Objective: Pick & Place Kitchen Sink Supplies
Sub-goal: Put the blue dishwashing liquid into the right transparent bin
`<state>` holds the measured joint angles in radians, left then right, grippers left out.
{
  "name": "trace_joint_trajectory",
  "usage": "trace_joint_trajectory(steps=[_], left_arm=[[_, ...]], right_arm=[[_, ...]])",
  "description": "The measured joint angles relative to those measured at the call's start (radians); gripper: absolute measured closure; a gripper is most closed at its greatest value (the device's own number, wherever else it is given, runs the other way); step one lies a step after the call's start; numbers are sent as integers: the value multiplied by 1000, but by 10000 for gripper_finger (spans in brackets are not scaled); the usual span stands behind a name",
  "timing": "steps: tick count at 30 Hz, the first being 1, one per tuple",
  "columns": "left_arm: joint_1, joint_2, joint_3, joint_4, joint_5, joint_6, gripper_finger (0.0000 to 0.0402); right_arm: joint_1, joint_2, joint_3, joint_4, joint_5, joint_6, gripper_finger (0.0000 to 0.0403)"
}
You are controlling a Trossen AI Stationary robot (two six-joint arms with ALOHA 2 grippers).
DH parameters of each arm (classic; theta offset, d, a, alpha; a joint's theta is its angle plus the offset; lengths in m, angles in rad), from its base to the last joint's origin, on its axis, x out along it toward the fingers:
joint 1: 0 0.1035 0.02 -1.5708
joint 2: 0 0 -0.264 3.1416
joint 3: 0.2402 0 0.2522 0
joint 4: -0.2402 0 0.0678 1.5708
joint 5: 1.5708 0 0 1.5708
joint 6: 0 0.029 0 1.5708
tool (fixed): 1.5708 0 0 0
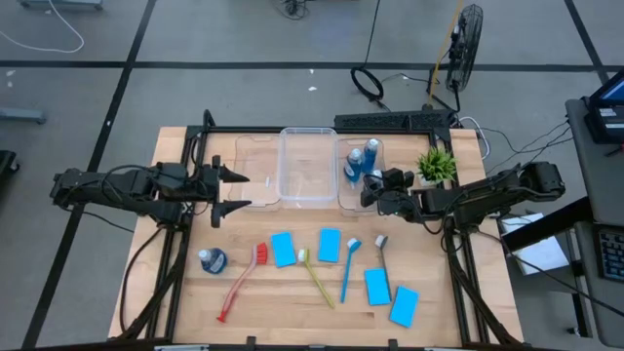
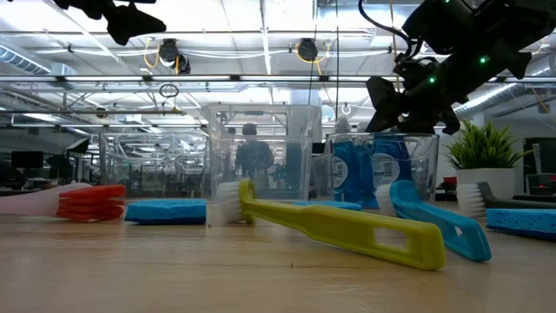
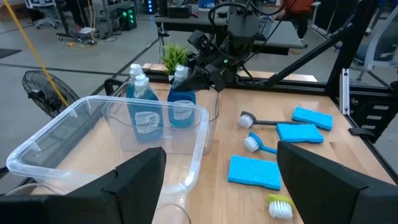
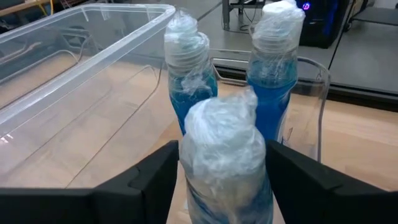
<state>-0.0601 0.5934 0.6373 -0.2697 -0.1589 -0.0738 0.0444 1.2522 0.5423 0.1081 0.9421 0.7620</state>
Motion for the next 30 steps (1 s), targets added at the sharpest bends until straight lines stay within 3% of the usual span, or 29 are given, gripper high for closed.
trace_joint_trajectory(steps=[16, 30], left_arm=[[0, 0, 0, -20, 0, -6, 96], [0, 0, 0, -18, 2, -12, 96]], right_arm=[[0, -129, 0, 21, 1, -159, 159], [1, -244, 0, 320, 2, -491, 178]])
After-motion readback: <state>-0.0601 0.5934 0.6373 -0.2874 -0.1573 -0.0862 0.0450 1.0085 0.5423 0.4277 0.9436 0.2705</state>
